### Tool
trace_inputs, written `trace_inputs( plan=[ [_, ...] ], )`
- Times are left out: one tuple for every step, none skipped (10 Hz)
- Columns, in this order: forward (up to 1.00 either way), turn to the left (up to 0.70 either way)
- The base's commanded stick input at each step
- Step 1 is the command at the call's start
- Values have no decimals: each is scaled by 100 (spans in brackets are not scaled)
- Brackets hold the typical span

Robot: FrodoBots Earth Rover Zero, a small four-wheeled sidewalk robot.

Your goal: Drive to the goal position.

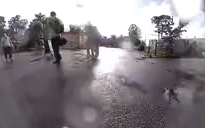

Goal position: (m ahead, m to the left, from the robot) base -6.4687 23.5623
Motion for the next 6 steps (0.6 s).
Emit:
trace_inputs(
  plan=[
    [85, 0],
    [85, 0],
    [85, 0],
    [85, 0],
    [85, 0],
    [85, 0]
  ],
)
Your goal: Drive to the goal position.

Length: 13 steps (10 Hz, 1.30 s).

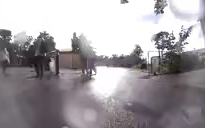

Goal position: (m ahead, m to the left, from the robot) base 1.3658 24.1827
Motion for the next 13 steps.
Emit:
trace_inputs(
  plan=[
    [85, 0],
    [85, 0],
    [85, 0],
    [85, 0],
    [85, 0],
    [85, 0],
    [85, 0],
    [85, 0],
    [85, 0],
    [85, 0],
    [85, 0],
    [85, 0],
    [85, 0]
  ],
)
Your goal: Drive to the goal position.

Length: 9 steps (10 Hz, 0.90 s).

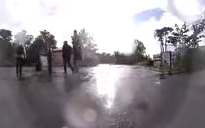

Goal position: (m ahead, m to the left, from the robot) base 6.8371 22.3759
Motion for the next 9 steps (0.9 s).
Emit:
trace_inputs(
  plan=[
    [85, 0],
    [85, 0],
    [85, 0],
    [85, 0],
    [85, 0],
    [85, 0],
    [85, 0],
    [85, 0],
    [85, 0]
  ],
)
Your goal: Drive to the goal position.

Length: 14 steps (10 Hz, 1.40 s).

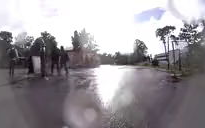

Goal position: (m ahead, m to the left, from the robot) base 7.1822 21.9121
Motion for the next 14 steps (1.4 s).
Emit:
trace_inputs(
  plan=[
    [85, 0],
    [85, 0],
    [85, 0],
    [85, 0],
    [85, 0],
    [85, 0],
    [85, 0],
    [85, 0],
    [85, 0],
    [85, 0],
    [85, 0],
    [85, 0],
    [85, 0],
    [85, 0]
  ],
)
